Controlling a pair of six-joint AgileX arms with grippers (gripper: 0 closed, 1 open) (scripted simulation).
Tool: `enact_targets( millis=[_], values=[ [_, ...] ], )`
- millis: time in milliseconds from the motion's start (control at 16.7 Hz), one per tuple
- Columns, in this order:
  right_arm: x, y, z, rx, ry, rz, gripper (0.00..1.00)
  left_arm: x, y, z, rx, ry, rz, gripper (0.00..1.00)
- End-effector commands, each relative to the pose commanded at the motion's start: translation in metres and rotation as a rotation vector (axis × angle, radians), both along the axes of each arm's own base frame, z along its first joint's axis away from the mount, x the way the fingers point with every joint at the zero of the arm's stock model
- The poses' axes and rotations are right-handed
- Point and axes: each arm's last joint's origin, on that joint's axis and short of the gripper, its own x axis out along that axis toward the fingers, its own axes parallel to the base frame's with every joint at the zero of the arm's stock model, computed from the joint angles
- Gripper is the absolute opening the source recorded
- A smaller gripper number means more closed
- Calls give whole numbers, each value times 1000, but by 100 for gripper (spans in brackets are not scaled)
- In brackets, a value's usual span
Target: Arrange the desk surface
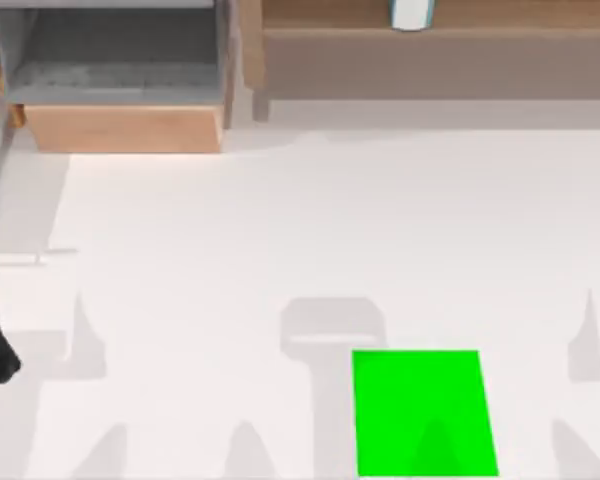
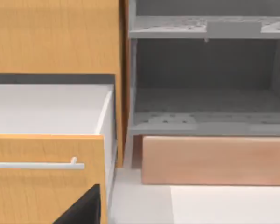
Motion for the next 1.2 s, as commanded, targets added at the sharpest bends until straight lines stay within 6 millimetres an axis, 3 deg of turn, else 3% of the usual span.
enact_targets(
  millis=[180, 360, 660, 780, 960, 1080, 1200],
  values=[
    [0, 0, 0, 0, 0, 0, 100, 0, 1, 2, 1, 7, 6, 100],
    [0, 0, 0, 0, 0, 0, 100, 1, 5, 19, 10, 67, 55, 100],
    [0, 0, 0, 0, 0, 0, 100, 23, 22, 86, 16, 274, 160, 100],
    [0, 0, 0, 0, 0, 0, 100, 45, 33, 119, 8, 380, 197, 100],
    [0, 0, 0, 0, 0, 0, 100, 98, 58, 160, -22, 558, 240, 100],
    [0, 0, 0, 0, 0, 0, 100, 143, 79, 174, -53, 685, 260, 100],
    [0, 0, 0, 0, 0, 0, 100, 192, 102, 174, -89, 815, 272, 100]
  ],
)
